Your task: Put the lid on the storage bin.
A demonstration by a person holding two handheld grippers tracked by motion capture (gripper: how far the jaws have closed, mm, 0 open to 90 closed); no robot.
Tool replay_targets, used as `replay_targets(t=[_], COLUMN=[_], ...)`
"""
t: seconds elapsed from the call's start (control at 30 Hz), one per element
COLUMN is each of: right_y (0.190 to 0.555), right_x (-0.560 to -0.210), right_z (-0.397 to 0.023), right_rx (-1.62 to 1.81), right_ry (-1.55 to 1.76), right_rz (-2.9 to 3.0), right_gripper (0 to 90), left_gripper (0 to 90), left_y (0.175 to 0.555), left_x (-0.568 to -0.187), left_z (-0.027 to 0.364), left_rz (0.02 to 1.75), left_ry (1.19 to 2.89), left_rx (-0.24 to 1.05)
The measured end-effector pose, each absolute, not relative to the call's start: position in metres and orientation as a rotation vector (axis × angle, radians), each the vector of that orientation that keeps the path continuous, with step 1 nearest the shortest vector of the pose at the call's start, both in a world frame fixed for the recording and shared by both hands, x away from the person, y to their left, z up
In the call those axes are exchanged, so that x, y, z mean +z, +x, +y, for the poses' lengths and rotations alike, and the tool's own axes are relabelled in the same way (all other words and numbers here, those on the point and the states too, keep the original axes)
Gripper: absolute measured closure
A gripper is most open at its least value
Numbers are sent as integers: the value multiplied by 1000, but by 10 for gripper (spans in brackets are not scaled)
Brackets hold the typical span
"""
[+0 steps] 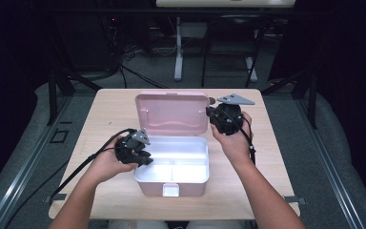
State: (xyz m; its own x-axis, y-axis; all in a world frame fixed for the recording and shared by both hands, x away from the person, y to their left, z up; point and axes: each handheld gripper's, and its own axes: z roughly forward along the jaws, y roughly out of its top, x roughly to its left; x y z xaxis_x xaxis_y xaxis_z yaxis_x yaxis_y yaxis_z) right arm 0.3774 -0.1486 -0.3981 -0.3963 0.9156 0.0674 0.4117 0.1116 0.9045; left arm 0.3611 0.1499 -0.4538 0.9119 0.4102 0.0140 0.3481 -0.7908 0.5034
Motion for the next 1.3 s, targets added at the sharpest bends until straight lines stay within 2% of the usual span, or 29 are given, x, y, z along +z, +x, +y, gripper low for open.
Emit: replay_targets(t=[0.27,0.57,0.93,1.03,1.3], right_y=[369,367,362,361,360], right_x=[-399,-401,-402,-402,-403], right_z=[-148,-149,-151,-151,-151], right_rx=[1252,1267,1282,1282,1286], right_ry=[1250,1237,1226,1224,1220], right_rz=[1860,1854,1855,1855,1858], right_gripper=[872,871,871,871,871], left_gripper=[686,636,637,610,588], left_y=[359,358,368,372,381], left_x=[-444,-427,-413,-408,-396], left_z=[158,172,184,187,200], left_rz=[566,665,755,789,879], left_ry=[2503,2354,2221,2172,2028], left_rx=[189,308,429,467,478])
